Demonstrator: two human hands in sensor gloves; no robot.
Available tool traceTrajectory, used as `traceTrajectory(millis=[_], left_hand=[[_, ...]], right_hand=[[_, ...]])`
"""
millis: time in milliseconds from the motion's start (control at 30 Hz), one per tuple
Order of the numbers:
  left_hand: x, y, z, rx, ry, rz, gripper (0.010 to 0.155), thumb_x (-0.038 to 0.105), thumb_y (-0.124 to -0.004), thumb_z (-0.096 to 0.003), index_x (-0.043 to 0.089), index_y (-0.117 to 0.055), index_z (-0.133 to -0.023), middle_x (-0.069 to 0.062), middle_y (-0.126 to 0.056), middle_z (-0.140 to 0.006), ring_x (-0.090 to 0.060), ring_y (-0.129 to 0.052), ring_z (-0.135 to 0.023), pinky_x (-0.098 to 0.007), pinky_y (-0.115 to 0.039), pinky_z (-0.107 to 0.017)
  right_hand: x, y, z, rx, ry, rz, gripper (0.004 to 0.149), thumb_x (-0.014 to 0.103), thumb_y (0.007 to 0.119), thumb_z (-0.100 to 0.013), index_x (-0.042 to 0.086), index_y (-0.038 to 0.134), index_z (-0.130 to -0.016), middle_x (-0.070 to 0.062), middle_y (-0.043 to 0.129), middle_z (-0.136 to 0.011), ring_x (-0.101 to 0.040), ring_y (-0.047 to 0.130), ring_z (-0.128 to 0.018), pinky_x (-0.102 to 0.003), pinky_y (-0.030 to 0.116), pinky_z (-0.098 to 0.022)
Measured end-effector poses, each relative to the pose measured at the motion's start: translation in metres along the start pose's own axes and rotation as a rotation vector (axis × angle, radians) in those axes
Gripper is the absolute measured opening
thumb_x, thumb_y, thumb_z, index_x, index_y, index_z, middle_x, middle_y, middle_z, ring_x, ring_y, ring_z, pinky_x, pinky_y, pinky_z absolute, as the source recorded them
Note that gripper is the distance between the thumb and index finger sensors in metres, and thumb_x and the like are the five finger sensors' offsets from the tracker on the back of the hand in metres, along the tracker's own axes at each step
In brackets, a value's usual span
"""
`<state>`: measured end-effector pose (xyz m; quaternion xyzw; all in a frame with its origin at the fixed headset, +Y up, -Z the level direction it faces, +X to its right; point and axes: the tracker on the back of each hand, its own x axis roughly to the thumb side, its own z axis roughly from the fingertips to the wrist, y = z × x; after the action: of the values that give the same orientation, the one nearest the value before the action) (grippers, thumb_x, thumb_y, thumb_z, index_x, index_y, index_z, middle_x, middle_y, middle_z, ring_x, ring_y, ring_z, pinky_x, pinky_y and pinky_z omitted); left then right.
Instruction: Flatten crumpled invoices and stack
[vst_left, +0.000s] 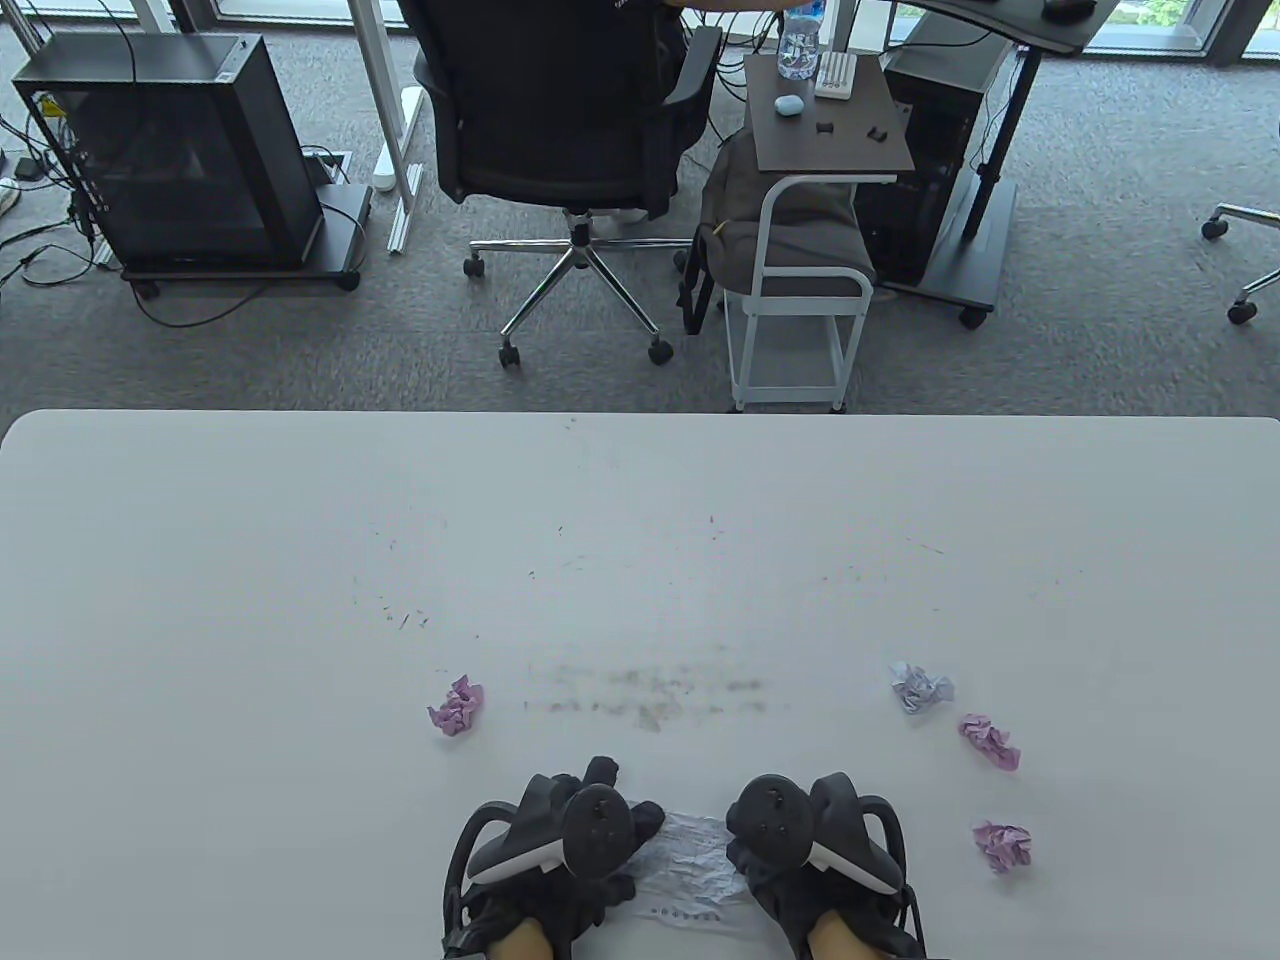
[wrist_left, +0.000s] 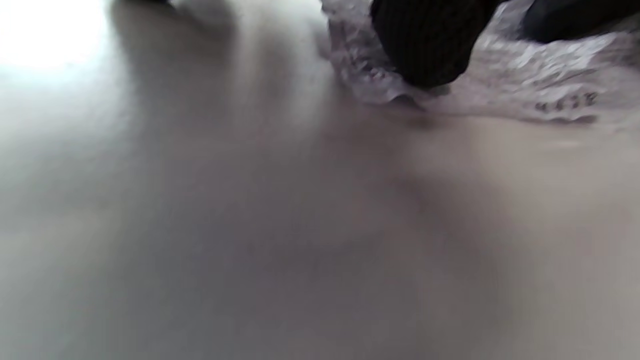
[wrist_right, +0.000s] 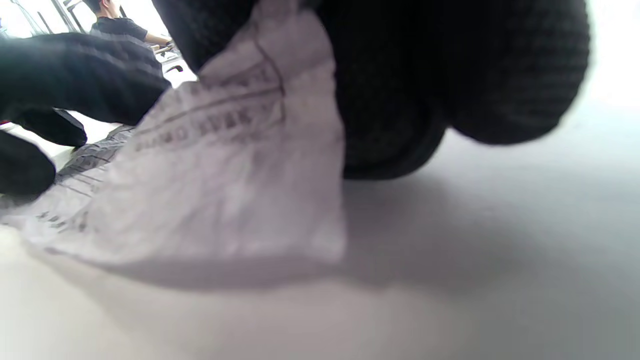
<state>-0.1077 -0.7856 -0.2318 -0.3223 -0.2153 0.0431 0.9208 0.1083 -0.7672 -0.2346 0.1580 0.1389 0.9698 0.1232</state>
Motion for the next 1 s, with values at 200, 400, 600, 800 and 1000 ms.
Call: traceTrajectory(millis=[200, 400, 600, 800, 1000], left_hand=[[-0.007, -0.005, -0.001, -0.065, 0.050, 0.048, 0.078, 0.049, -0.073, -0.0520, 0.037, -0.022, -0.110, -0.009, 0.007, -0.109, -0.052, 0.003, -0.102, -0.071, -0.024, -0.067], [-0.008, -0.006, -0.001, -0.090, 0.059, 0.079, 0.081, 0.051, -0.074, -0.0510, 0.037, -0.018, -0.109, -0.008, 0.010, -0.107, -0.050, 0.008, -0.099, -0.070, -0.020, -0.066], [-0.008, -0.007, -0.002, -0.115, 0.057, 0.100, 0.084, 0.052, -0.075, -0.0508, 0.037, -0.016, -0.108, -0.007, 0.012, -0.105, -0.051, 0.011, -0.097, -0.070, -0.017, -0.064], [-0.008, -0.007, -0.002, -0.141, 0.047, 0.127, 0.085, 0.050, -0.076, -0.0523, 0.035, -0.013, -0.108, -0.010, 0.015, -0.103, -0.053, 0.014, -0.094, -0.072, -0.015, -0.062], [-0.008, -0.007, -0.002, -0.141, 0.057, 0.125, 0.085, 0.051, -0.075, -0.0520, 0.035, -0.013, -0.108, -0.009, 0.015, -0.104, -0.053, 0.014, -0.094, -0.072, -0.016, -0.063]], right_hand=[[-0.009, -0.005, 0.002, -0.021, 0.042, -0.060, 0.043, 0.023, 0.083, -0.050, 0.012, 0.072, -0.090, -0.012, 0.093, -0.069, -0.026, 0.101, -0.043, -0.038, 0.090, -0.028], [-0.022, -0.009, 0.007, -0.001, 0.125, -0.077, 0.047, 0.020, 0.084, -0.050, 0.011, 0.068, -0.093, -0.016, 0.088, -0.076, -0.029, 0.098, -0.050, -0.040, 0.089, -0.032], [-0.016, -0.029, 0.015, -0.122, 0.085, -0.037, 0.056, 0.030, 0.082, -0.052, 0.009, 0.059, -0.098, -0.027, 0.064, -0.095, -0.043, 0.082, -0.072, -0.045, 0.086, -0.039], [0.045, -0.024, 0.019, 0.010, -0.334, -0.012, 0.049, 0.036, 0.079, -0.054, 0.015, 0.064, -0.096, -0.023, 0.057, -0.104, -0.047, 0.071, -0.084, -0.055, 0.081, -0.049], [0.089, 0.017, 0.013, 0.229, -0.500, 0.206, 0.045, 0.038, 0.076, -0.055, 0.018, 0.067, -0.094, -0.018, 0.053, -0.109, -0.045, 0.065, -0.090, -0.057, 0.076, -0.056]])
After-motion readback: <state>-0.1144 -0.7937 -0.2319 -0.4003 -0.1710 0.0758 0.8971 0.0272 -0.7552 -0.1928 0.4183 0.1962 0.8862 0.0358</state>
